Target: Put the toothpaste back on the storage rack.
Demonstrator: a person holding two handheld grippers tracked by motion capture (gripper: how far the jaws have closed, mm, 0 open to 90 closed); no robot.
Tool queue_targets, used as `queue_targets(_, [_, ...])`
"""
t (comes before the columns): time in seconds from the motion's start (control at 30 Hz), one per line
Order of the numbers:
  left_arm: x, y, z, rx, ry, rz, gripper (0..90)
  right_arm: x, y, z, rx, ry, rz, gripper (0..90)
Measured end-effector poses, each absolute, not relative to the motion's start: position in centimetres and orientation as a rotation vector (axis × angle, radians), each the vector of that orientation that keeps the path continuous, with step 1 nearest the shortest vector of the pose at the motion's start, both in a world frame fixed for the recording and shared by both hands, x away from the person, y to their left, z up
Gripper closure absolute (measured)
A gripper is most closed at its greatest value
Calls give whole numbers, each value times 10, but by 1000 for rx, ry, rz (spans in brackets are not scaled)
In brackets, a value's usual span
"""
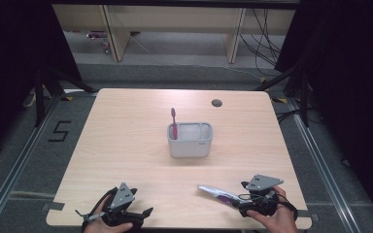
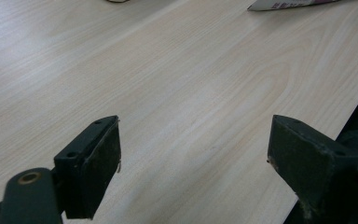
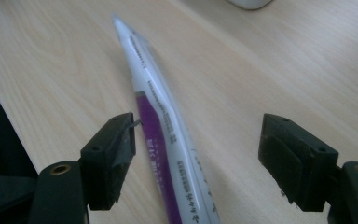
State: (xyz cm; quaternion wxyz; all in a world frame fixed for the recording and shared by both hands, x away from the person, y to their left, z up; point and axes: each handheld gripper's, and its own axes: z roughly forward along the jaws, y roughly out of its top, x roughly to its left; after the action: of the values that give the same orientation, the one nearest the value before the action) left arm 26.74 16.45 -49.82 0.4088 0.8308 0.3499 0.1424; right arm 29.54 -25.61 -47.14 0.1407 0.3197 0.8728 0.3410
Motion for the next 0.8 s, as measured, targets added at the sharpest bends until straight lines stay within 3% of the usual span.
queue_targets(0.37, [267,167,-497,2102,882,355,169,302,-239,-478,872,2620,878,312])
queue_targets(0.8, [268,168,-497,2115,882,365,169,312,-227,-479,791,2750,729,449])
